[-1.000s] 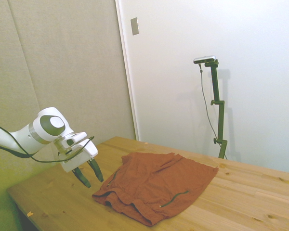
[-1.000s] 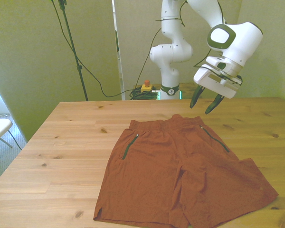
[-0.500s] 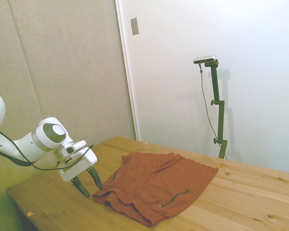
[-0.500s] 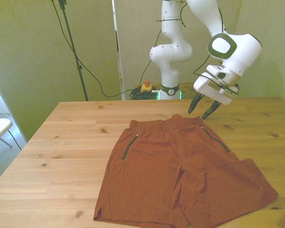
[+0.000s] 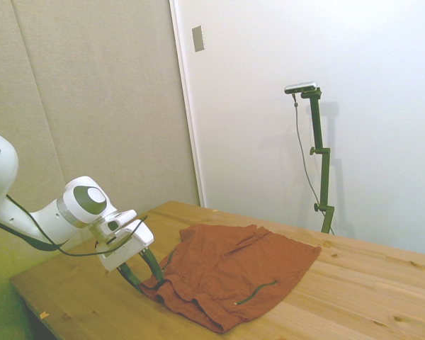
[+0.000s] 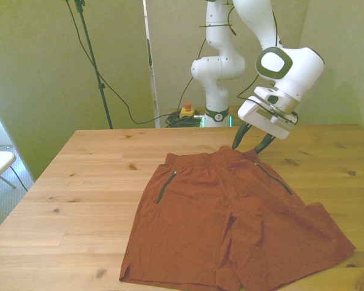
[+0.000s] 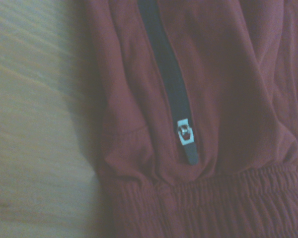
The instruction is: Fold the shorts
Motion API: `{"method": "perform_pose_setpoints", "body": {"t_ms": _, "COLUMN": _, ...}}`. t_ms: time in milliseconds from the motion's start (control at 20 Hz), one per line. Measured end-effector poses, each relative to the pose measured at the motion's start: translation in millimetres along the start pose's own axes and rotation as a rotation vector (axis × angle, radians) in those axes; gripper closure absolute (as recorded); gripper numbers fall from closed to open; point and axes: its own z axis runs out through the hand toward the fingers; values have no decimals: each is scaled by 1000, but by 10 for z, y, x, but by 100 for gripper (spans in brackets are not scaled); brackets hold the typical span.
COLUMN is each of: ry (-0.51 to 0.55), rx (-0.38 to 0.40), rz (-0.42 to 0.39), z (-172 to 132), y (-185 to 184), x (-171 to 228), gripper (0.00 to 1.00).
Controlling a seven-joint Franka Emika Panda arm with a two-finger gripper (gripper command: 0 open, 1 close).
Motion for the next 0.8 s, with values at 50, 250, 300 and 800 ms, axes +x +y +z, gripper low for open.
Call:
{"method": "perform_pose_setpoints", "body": {"t_ms": 50, "ry": 2, "rx": 8, "rz": 4, "z": -1, "y": -7, "x": 5, "gripper": 100}}
{"method": "perform_pose_setpoints", "body": {"t_ms": 250, "ry": 6, "rx": 36, "rz": 9, "z": -12, "y": -49, "x": -11, "gripper": 100}}
{"method": "perform_pose_setpoints", "body": {"t_ms": 300, "ry": 6, "rx": 42, "rz": 8, "z": -12, "y": -58, "x": -19, "gripper": 100}}
{"method": "perform_pose_setpoints", "body": {"t_ms": 800, "ry": 11, "rx": 76, "rz": -23, "z": -34, "y": -142, "x": -172, "gripper": 100}}
